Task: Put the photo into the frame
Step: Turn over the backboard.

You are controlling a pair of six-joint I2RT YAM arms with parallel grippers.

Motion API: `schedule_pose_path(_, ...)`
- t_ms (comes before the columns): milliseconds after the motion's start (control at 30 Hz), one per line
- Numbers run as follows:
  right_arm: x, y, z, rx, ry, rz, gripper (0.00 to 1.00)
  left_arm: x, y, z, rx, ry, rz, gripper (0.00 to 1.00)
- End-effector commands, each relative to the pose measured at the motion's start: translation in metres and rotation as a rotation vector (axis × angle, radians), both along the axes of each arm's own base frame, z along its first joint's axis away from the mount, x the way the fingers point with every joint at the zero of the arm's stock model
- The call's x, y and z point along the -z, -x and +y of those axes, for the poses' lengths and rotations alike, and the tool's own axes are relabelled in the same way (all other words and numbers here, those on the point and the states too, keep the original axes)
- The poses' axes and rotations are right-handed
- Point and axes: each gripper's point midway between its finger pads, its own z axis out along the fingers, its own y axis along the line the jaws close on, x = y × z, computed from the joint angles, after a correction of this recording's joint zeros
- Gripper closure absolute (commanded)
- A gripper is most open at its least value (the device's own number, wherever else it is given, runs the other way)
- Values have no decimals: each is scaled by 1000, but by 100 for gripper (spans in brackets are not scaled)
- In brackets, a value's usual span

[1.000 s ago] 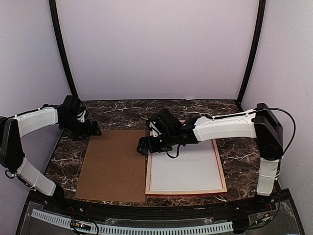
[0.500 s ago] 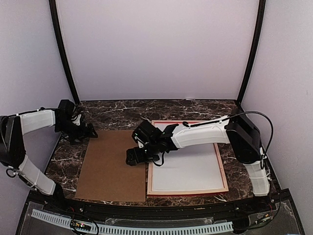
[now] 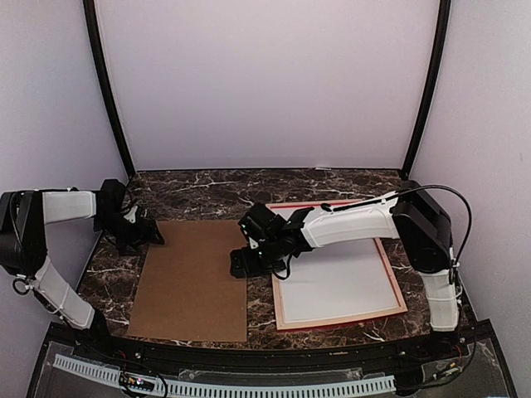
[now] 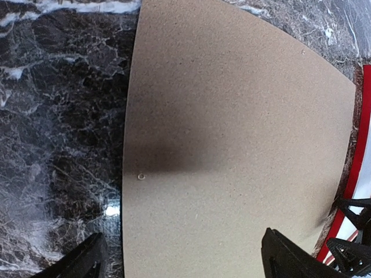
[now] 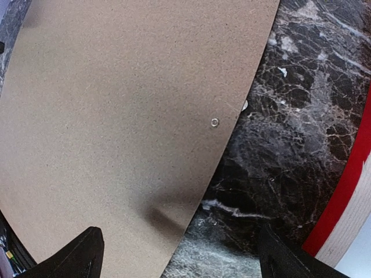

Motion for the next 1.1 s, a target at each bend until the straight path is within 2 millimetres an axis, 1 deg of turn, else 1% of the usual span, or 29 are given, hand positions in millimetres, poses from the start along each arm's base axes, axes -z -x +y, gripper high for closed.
schedule_pose_path(0, 0, 6, 2, 2, -30, 37, 6, 14, 21, 0, 14, 6, 77, 6)
schedule_pose_path(133, -4, 9, 9, 6, -75, 53, 7, 22, 27, 4, 4, -10, 101, 6)
schedule_pose_path(267, -4, 12, 16, 17, -111, 73, 7, 29, 31, 1, 5, 9, 124, 7)
schedule_pose_path(367, -3, 13, 19, 27, -134, 87, 7, 34, 34, -9, 20, 69, 149, 9)
schedule_pose_path(467, 2, 14, 23, 33, -144, 104, 7, 34, 37, -18, 24, 128, 155, 13)
schedule_pose_path(600, 7, 16, 25, 37, -165, 133, 8, 24, 36, -30, 26, 208, 118, 18)
schedule_pose_path(633, 7, 16, 25, 39, -167, 137, 8, 18, 34, -33, 29, 236, 99, 19)
schedule_pose_path(667, 7, 15, 25, 41, -172, 140, 9, 17, 35, -36, 32, 253, 95, 21)
schedule_pose_path(767, 3, 13, 23, 45, -191, 147, 10, 5, 34, -49, 57, 346, 61, 26)
schedule_pose_path(900, -3, 8, 17, 56, -206, 142, 10, -15, 34, -63, 95, 457, 11, 33)
schedule_pose_path(1033, -5, 4, 11, 57, -207, 136, 11, -36, 31, -69, 122, 500, -55, 35)
schedule_pose_path(1067, -4, 4, 10, 56, -207, 137, 11, -46, 31, -71, 126, 519, -75, 35)
